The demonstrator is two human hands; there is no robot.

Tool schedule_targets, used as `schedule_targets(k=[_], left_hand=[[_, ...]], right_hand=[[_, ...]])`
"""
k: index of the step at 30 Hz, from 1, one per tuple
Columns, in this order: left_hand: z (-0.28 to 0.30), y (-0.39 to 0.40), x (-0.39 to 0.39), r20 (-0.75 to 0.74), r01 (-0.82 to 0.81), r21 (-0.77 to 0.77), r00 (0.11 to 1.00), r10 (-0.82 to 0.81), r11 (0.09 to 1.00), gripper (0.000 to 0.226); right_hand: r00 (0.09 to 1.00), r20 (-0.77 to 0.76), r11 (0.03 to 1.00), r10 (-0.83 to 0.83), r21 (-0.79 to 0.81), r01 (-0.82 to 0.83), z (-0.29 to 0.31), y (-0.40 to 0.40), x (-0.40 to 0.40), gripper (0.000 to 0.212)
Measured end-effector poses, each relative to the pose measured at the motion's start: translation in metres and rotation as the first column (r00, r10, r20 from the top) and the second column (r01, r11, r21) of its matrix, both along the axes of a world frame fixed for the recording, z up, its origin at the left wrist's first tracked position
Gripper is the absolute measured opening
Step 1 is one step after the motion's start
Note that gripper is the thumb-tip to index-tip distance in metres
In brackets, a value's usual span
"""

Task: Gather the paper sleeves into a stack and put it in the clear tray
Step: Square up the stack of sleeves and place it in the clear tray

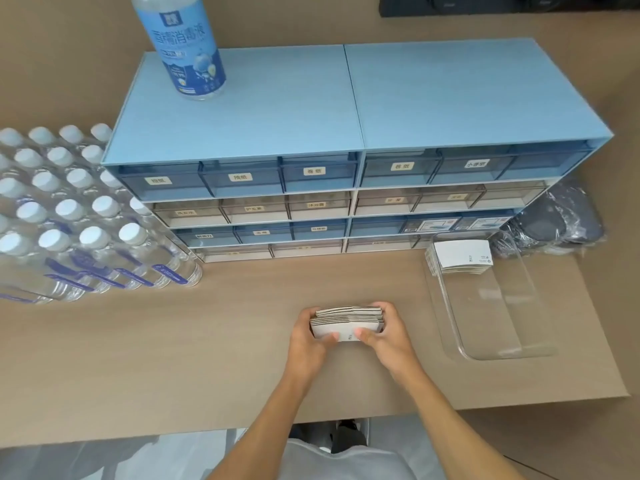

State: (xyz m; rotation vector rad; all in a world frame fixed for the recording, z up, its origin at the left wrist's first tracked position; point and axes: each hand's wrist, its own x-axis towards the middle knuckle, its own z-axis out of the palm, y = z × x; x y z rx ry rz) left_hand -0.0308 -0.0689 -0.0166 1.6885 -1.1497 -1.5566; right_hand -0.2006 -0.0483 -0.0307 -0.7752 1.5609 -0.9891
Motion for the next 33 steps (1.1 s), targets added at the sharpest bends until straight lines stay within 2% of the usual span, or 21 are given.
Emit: schedule_targets(k=[6,9,12,15,25,33], left_hand=[[-0.009,0.021,-0.016,0.045,-0.063,-0.074,0.997,0.067,0.995,0.055],[-0.012,0.029,-0.020,0.033,-0.062,-0.083,0.997,0.065,0.995,0.063],[-0.013,0.034,-0.024,0.048,-0.050,-0.085,0.997,0.054,0.995,0.074],[-0.014,0.037,-0.027,0.055,-0.044,-0.092,0.997,0.049,0.995,0.083],[-0.017,0.036,-0.030,0.031,-0.026,-0.135,0.999,0.031,0.990,0.072],[-0.023,0.037,-0.031,0.035,0.031,-0.173,0.999,-0.025,0.984,0.069]], right_hand=[[0.998,-0.021,0.994,0.067,-0.088,-0.068,-0.009,0.011,-0.001,0.057],[0.998,0.018,0.995,0.055,-0.090,-0.053,-0.015,0.020,0.001,0.046],[0.998,-0.064,0.998,0.003,-0.065,-0.007,-0.020,0.026,0.005,0.026],[0.991,-0.127,0.997,-0.047,-0.065,0.039,-0.021,0.024,0.007,0.024],[0.949,-0.270,0.985,-0.164,-0.105,0.140,-0.022,0.012,0.018,0.028],[0.928,-0.344,0.986,-0.143,-0.127,0.105,-0.028,0.005,0.017,0.024]])
